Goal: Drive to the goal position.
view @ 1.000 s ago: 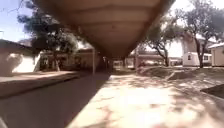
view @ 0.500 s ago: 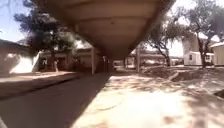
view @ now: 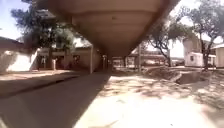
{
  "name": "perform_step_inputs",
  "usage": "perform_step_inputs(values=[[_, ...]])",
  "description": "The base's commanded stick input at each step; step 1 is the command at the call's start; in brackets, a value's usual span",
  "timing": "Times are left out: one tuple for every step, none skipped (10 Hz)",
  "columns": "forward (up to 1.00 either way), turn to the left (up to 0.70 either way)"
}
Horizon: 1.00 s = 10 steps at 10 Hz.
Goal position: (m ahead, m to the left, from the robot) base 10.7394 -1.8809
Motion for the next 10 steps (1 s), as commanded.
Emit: perform_step_inputs(values=[[0.85,0.0],[0.85,0.0],[0.85,0.0],[0.85,0.0],[0.85,0.0],[0.85,0.0],[0.85,0.0],[0.85,0.0],[0.85,0.0],[0.85,0.0]])
